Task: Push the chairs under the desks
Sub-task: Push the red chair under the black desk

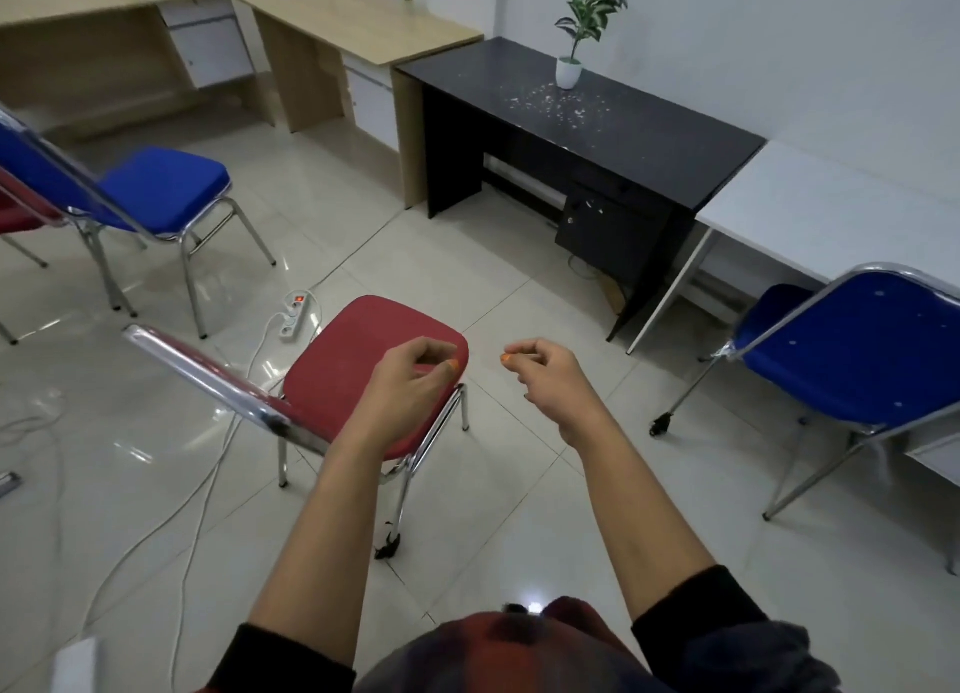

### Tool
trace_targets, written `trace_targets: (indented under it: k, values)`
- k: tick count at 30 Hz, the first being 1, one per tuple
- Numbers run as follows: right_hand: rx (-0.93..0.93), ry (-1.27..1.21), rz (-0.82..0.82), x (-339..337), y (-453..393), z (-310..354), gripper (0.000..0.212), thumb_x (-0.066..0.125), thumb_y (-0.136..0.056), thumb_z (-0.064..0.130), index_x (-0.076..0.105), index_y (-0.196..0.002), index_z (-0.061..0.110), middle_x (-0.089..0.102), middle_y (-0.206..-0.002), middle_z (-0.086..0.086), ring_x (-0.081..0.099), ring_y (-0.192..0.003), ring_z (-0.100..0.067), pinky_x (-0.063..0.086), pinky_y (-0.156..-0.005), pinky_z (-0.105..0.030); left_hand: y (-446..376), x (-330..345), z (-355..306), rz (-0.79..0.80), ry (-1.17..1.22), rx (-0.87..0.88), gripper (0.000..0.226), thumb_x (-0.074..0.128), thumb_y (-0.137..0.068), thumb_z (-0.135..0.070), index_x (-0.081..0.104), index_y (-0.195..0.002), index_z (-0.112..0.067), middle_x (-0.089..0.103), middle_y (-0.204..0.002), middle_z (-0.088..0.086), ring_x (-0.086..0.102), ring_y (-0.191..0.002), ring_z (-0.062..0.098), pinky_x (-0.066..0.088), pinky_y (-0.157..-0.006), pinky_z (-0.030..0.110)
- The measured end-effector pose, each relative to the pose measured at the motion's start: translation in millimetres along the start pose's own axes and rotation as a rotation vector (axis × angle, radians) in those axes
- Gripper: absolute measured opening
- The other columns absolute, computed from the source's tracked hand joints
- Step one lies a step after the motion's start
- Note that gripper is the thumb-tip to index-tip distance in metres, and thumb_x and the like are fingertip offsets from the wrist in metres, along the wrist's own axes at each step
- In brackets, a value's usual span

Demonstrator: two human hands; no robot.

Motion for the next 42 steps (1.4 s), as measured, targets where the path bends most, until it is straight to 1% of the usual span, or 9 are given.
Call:
trace_targets:
  k: [10, 14, 18, 21, 26, 30, 34, 38, 42]
  values:
    - [0.064, -0.076, 0.006, 38.4, -28.6, -7.3, 0.009, 0.062, -0.097, 0.021, 0.066, -0.09, 0.021, 0.064, -0.094, 0.002, 0.059, -0.086, -0.014, 0.047, -0.079, -0.029, -12.5, -24.0, 25.0, -0.005, -0.063, -0.066, 0.019, 0.063, -0.096, -0.02, 0.069, -0.114, -0.02, 0.067, -0.104, -0.011, 0.063, -0.091, 0.007, 0.052, -0.084, 0.028]
    - [0.112, -0.076, 0.089, 84.2, -33.3, -25.2, 0.007, 0.064, -0.095, 0.023, 0.068, -0.088, 0.024, 0.066, -0.097, 0.002, 0.059, -0.087, -0.014, 0.049, -0.084, -0.032, -8.1, -45.4, 57.8, -0.071, -0.039, -0.124, 0.014, 0.061, -0.097, -0.017, 0.069, -0.106, -0.024, 0.067, -0.098, -0.012, 0.065, -0.092, 0.014, 0.057, -0.085, 0.04]
    - [0.162, -0.067, 0.132, 104.5, -30.1, -37.2, 0.006, 0.065, -0.095, 0.02, 0.068, -0.09, 0.02, 0.064, -0.095, -0.001, 0.058, -0.083, -0.015, 0.046, -0.075, -0.025, -9.0, -50.9, 83.9, -0.015, -0.064, -0.128, 0.015, 0.063, -0.096, -0.017, 0.067, -0.102, -0.031, 0.067, -0.106, -0.008, 0.064, -0.104, 0.015, 0.055, -0.094, 0.046]
    - [0.166, -0.04, 0.081, 109.4, -38.0, -21.4, 0.007, 0.063, -0.097, 0.021, 0.067, -0.091, 0.019, 0.064, -0.095, 0.0, 0.059, -0.083, -0.015, 0.046, -0.066, -0.02, -33.9, -72.5, 88.9, -0.017, -0.094, -0.077, 0.018, 0.063, -0.096, -0.021, 0.064, -0.099, -0.039, 0.064, -0.119, -0.005, 0.059, -0.114, 0.014, 0.051, -0.098, 0.043]
    - [0.143, -0.063, -0.129, 133.4, -49.6, 2.0, 0.013, 0.062, -0.096, 0.021, 0.065, -0.084, 0.019, 0.065, -0.09, -0.002, 0.059, -0.076, -0.016, 0.045, -0.064, -0.023, -68.4, -115.9, 82.4, 0.031, -0.179, 0.032, 0.019, 0.062, -0.096, -0.022, 0.067, -0.114, -0.024, 0.058, -0.125, -0.005, 0.054, -0.116, 0.012, 0.045, -0.103, 0.039]
    - [0.156, 0.03, 0.008, 245.7, -55.0, 8.1, 0.008, 0.063, -0.096, 0.02, 0.069, -0.092, 0.017, 0.068, -0.095, -0.002, 0.06, -0.081, -0.015, 0.046, -0.07, -0.026, -88.1, -209.8, 134.3, -0.033, -0.485, -0.01, 0.026, 0.063, -0.094, -0.03, 0.068, -0.119, -0.027, 0.059, -0.133, -0.004, 0.054, -0.123, 0.018, 0.036, -0.111, 0.046]
    - [0.146, 0.359, 0.252, 353.3, -40.8, -13.5, 0.032, 0.053, -0.098, 0.044, 0.072, -0.112, 0.023, 0.068, -0.11, 0.0, 0.059, -0.102, -0.021, 0.046, -0.084, -0.034, -99.6, -264.0, 188.6, 0.052, -0.716, 0.052, 0.03, 0.054, -0.095, -0.037, 0.073, -0.115, -0.026, 0.06, -0.139, -0.002, 0.051, -0.129, 0.018, 0.021, -0.117, 0.045]
    - [0.207, 0.253, 0.132, 350.6, -44.3, -21.2, 0.028, 0.059, -0.091, 0.051, 0.074, -0.087, 0.028, 0.071, -0.096, 0.002, 0.063, -0.097, -0.022, 0.049, -0.089, -0.038, -103.7, -262.8, 187.8, 0.078, -0.81, 0.139, 0.048, 0.034, -0.087, -0.048, 0.075, -0.108, -0.035, 0.064, -0.13, -0.013, 0.055, -0.12, 0.015, 0.023, -0.107, 0.042]
    - [0.162, 0.247, -0.01, 345.4, -41.0, -12.3, 0.026, 0.062, -0.092, 0.041, 0.071, -0.075, 0.024, 0.065, -0.076, 0.004, 0.059, -0.078, -0.018, 0.044, -0.07, -0.032, -116.8, -260.7, 186.6, 0.173, -0.908, 0.167, 0.036, 0.043, -0.094, -0.047, 0.074, -0.107, -0.032, 0.074, -0.104, -0.009, 0.064, -0.093, 0.015, 0.033, -0.097, 0.039]
Point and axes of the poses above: each hand's wrist, its own y-axis away from the middle knuckle, its own x-axis out of the palm, z = x × y, the point moved 9 cm from there along -y, towards the middle knuckle
